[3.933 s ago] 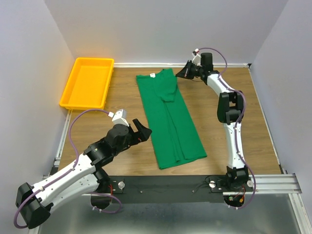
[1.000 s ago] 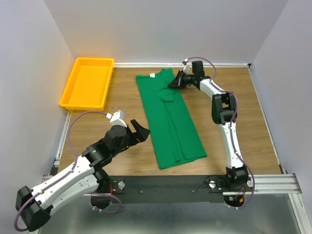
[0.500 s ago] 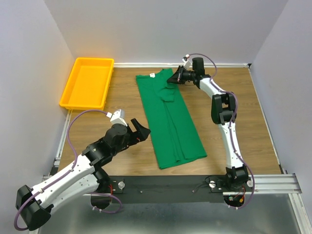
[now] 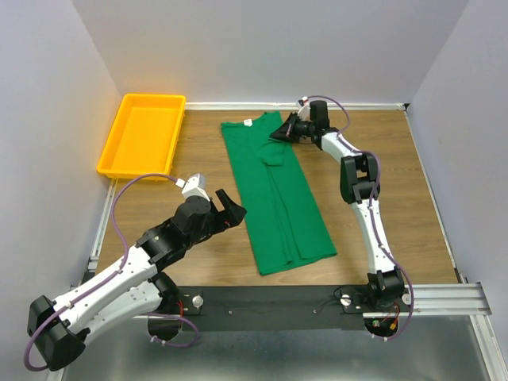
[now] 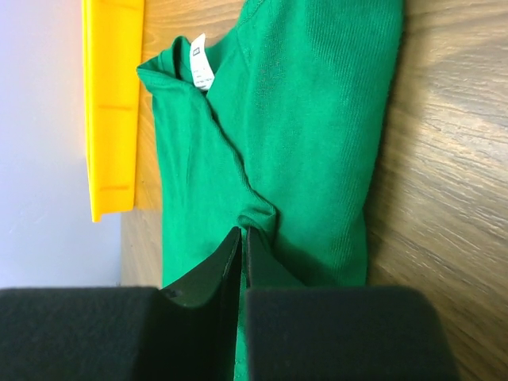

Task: Fold and stack the t-shirts
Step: Fold the tshirt

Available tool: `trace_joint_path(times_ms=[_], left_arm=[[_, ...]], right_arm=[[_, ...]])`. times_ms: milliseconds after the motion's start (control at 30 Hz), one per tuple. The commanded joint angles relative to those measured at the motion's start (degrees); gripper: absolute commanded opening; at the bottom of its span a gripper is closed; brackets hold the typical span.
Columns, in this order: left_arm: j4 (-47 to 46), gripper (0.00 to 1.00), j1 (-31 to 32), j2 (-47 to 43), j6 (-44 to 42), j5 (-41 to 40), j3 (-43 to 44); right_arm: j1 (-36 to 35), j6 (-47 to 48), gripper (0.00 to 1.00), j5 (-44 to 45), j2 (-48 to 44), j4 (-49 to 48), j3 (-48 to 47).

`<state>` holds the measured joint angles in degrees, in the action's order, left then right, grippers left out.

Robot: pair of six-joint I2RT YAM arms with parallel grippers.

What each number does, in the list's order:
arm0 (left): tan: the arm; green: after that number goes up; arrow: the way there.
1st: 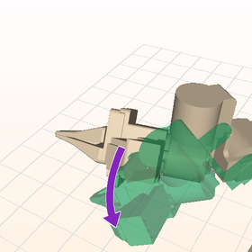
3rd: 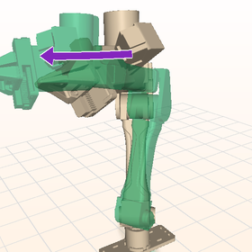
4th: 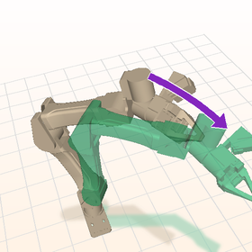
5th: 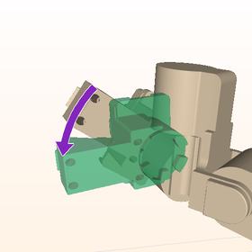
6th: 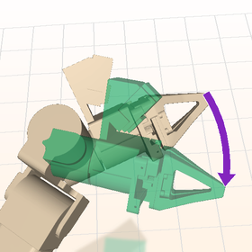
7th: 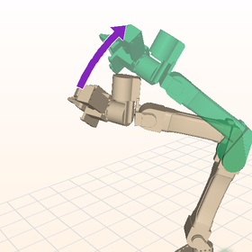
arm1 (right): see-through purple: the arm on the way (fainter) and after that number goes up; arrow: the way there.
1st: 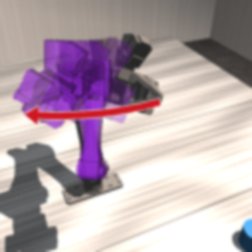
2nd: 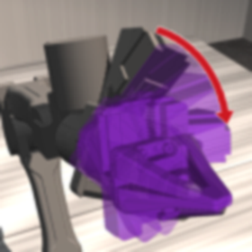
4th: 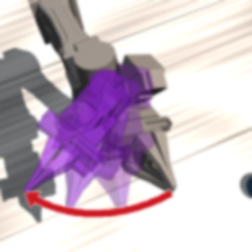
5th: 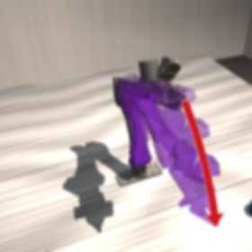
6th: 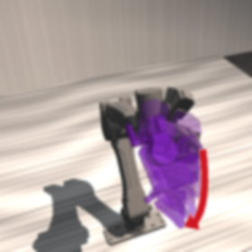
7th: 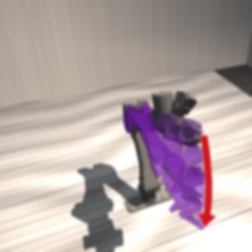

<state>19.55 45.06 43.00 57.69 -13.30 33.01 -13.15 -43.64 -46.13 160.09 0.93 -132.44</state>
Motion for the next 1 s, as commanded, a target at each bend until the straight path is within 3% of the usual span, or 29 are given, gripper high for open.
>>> trace_joint_path(times_ms=[0,333,467,567,600,667,700,800,833,867,900,933,967], left_arm=[[0.75,0.96,-0.32,0.59,-0.47,0.64,1.88],[0.14,0.96,-0.41,-1.69,0.14,0.21,0.47],[-2.76,0.96,-0.50,-1.96,-0.21,0.20,-0.05],[-6.71,0.96,-0.58,-1.08,-3.19,1.60,-0.06],[-8.11,0.96,-0.76,0.05,-4.85,2.48,0.55],[-11.46,0.96,-0.85,1.81,-11.26,5.82,1.96],[-12.16,0.96,-0.85,2.95,-14.33,7.31,3.01],[-9.72,0.95,-0.85,8.75,-24.36,12.85,8.45],[-5.88,0.92,-0.76,12.07,-26.38,16.43,11.25],[-3.49,0.89,-0.59,13.58,-28.49,17.68,12.33],[-1.12,0.84,-0.15,14.90,-30.69,18.74,13.21],[1.08,0.82,0.64,16.48,-31.58,19.79,13.91],[5.02,0.81,3.34,16.85,-31.76,19.80,13.83]], right_arm=[[-1.09,-0.13,0.13,4.55,2.51,1.70,-0.80],[-2.15,11.37,0.22,9.83,-4.87,4.43,2.27],[-2.15,14.45,0.25,7.55,-11.79,4.43,2.80],[-1.71,16.74,0.34,4.13,-17.43,4.43,3.15],[-1.18,17.61,0.47,2.73,-21.62,4.43,3.85],[-0.39,21.74,0.59,-4.99,-25.16,4.43,7.01],[0.39,23.32,0.71,-8.68,-28.57,4.52,8.41],[2.77,34.20,0.78,-26.77,-34.74,5.57,21.21],[3.47,43.02,0.84,-32.74,-41.46,6.10,26.13],[4.35,48.68,0.92,-32.97,-45.44,6.62,31.23],[5.66,55.26,1.00,-31.67,-49.31,14.29,40.85],[5.50,67.42,1.00,-28.17,-53.00,26.98,41.12],[4.20,97.13,1.00,-15.17,-55.74,40.25,39.82]])
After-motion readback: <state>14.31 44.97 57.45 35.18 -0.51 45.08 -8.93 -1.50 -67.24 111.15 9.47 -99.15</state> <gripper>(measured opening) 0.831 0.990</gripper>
